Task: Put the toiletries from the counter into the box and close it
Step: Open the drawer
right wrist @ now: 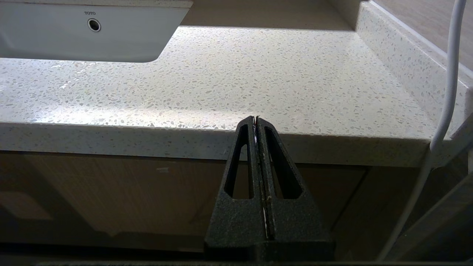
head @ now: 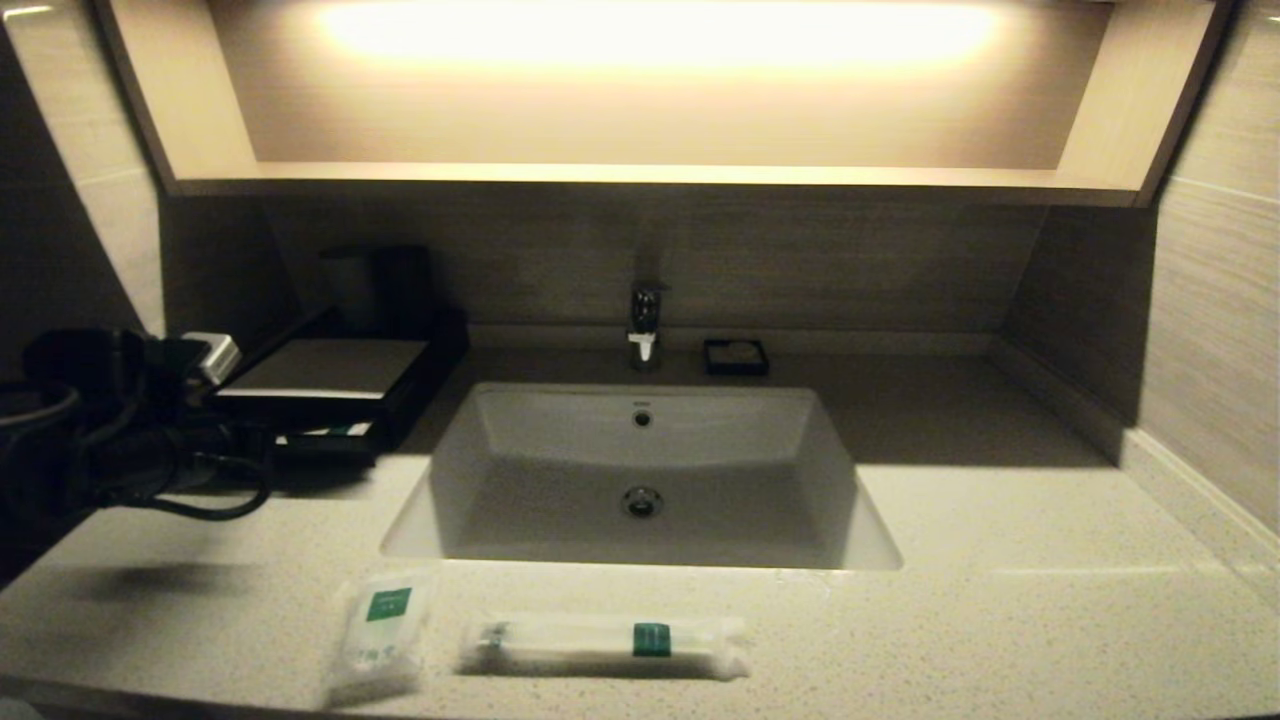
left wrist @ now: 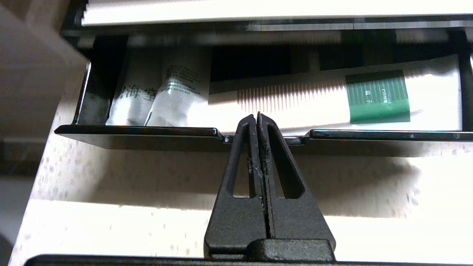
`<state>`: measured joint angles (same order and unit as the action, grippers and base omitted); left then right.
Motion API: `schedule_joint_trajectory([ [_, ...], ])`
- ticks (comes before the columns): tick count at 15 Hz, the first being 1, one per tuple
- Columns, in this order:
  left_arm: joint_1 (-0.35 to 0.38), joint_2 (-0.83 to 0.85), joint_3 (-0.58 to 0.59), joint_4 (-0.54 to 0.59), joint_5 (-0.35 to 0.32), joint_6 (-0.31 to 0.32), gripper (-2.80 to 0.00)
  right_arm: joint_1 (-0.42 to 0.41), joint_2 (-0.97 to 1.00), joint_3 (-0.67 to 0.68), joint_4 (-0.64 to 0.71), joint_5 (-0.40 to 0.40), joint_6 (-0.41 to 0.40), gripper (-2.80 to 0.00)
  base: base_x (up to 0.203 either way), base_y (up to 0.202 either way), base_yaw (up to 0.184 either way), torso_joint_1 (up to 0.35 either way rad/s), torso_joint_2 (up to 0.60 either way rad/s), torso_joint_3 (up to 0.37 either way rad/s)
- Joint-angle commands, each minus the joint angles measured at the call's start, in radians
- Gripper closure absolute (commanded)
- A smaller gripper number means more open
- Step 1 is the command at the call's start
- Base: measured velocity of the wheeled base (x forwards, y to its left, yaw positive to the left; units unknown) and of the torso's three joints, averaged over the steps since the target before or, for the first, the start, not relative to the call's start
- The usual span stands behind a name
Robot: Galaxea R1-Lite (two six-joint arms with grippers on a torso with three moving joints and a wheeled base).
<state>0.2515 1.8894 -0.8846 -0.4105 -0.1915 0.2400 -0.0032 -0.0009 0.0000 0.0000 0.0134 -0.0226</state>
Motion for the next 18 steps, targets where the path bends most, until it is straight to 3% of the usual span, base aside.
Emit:
schedule_joint_trajectory([
  [1,0.000,-0.012,0.001,0.030,-0.002,0.009,0.00,0.000,0.001,0.002,0.000,0.000,0.000,0.00,0.000,0.000,0.000,0.000,0.00,0.000],
  [6,0.000,-0.031,-0.001,0.083,-0.002,0.025,0.00,0.000,0.001,0.002,0.000,0.000,0.000,0.00,0.000,0.000,0.000,0.000,0.00,0.000],
  [18,0.000,-0.092,-0.004,0.081,-0.006,0.012,0.00,0.000,0.001,0.002,0.000,0.000,0.000,0.00,0.000,0.000,0.000,0.000,0.00,0.000],
])
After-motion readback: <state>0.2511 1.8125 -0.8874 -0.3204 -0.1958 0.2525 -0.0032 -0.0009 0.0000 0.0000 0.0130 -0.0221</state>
